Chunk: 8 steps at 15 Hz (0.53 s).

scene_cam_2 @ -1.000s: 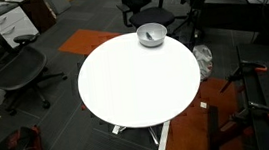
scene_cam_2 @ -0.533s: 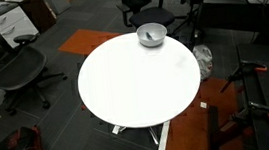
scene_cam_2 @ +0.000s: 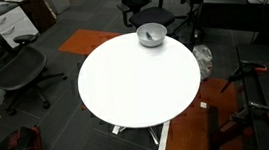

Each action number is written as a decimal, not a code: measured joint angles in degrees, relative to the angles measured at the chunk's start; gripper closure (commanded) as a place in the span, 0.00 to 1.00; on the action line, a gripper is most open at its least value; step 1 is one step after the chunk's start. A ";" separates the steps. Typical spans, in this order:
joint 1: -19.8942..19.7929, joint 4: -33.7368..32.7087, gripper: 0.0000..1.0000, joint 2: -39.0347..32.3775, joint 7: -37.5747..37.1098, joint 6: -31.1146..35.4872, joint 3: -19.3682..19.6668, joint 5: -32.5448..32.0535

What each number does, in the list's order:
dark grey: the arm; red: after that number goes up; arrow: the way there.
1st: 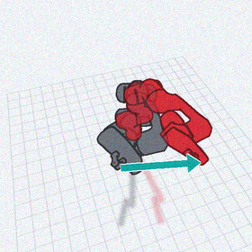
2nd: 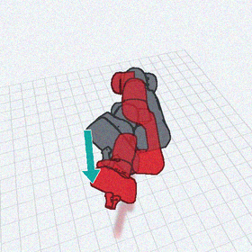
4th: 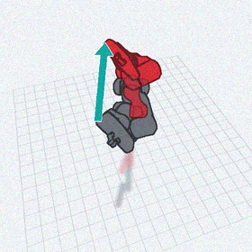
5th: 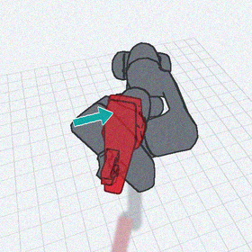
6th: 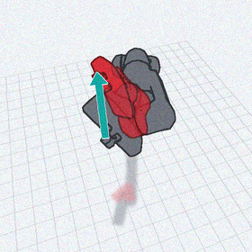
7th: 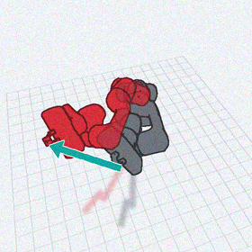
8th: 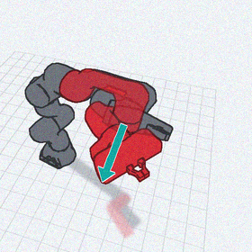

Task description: Pick the marker and put it on the table

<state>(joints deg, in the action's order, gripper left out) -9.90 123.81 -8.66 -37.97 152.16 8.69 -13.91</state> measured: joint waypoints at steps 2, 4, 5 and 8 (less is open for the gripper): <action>1.07 -3.00 0.00 -4.07 -5.46 -0.92 1.95 -0.09; 2.04 -6.04 0.00 -7.79 -8.54 -3.00 3.20 0.89; 2.31 -7.58 0.00 -9.49 -9.03 -4.28 3.40 2.03; 2.80 -12.33 0.00 -13.98 -9.24 -9.25 3.40 5.82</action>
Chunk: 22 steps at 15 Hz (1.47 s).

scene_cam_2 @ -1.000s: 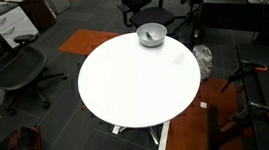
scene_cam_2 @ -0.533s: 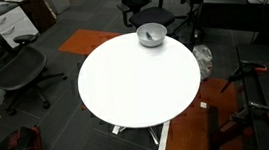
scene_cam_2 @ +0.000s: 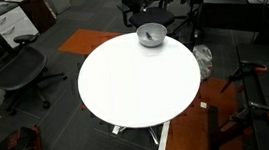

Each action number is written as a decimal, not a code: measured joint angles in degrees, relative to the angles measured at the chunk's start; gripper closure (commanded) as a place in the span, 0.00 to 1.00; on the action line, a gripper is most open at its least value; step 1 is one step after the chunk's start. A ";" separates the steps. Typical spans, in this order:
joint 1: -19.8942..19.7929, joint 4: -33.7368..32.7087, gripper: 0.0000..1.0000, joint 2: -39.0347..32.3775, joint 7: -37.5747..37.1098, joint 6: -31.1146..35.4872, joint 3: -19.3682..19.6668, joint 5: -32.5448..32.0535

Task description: Pick the marker and put it on the table

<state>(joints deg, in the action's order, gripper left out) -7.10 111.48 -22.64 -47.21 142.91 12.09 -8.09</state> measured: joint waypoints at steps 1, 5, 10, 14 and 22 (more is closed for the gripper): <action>0.12 -1.49 0.00 -1.23 0.00 -1.72 0.00 1.07; -0.06 -6.05 0.00 -5.19 2.23 -6.54 -0.05 5.91; -1.15 -8.81 0.00 -8.80 8.03 -7.35 -0.13 10.79; -1.82 -10.07 0.00 -11.36 11.11 -7.34 -0.14 12.45; -2.00 -12.72 0.00 -16.78 13.21 -7.10 -0.07 12.48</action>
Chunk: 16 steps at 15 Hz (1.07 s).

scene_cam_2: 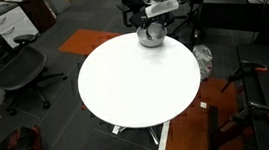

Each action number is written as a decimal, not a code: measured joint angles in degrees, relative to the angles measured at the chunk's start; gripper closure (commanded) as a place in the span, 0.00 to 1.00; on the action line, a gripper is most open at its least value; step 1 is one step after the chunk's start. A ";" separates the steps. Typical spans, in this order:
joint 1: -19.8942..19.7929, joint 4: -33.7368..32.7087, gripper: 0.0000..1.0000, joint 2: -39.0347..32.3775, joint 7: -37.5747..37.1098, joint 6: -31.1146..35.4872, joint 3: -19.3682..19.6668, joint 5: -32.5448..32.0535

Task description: Pick the marker and put it on the table

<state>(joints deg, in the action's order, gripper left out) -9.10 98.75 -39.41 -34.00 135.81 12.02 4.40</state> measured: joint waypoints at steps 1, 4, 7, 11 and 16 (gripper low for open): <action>0.00 -0.31 0.00 -0.59 0.16 0.22 0.02 0.00; -0.07 -0.90 0.00 -2.08 0.55 2.64 0.07 0.00; -0.24 -1.47 0.00 -3.31 1.18 5.10 0.08 0.00; -0.40 -2.54 0.00 -4.73 1.18 5.93 0.08 0.00; -0.77 -4.04 0.00 -6.22 1.18 5.96 0.09 0.03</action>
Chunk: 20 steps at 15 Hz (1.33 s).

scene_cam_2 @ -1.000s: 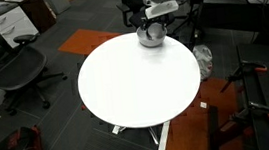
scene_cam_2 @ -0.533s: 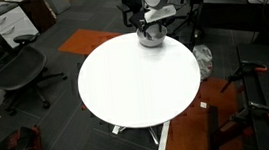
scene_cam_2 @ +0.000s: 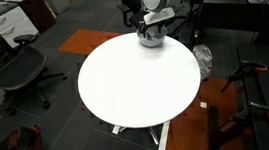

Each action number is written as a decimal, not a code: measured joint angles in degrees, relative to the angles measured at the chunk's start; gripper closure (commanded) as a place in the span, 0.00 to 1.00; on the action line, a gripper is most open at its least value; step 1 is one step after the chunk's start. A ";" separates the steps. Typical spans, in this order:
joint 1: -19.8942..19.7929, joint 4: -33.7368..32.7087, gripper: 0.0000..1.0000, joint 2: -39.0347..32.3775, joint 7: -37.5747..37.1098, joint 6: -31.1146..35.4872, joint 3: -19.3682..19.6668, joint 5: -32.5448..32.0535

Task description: Pick the marker and put it on the table

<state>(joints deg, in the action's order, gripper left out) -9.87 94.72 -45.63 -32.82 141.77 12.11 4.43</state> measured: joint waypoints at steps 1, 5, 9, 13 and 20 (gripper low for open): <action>-0.10 -0.25 0.00 -0.30 0.00 0.00 0.00 0.00; -0.36 -0.88 0.25 -1.47 0.00 0.01 0.00 0.03; -0.40 -1.16 0.51 -2.56 0.00 1.08 0.09 0.03; -0.36 -1.52 0.82 -2.99 0.00 2.23 0.16 0.03; -0.02 -2.24 0.95 -3.12 0.00 2.29 0.51 0.03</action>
<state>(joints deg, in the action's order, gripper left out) -9.89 92.48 -48.75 -32.82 144.06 12.62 4.46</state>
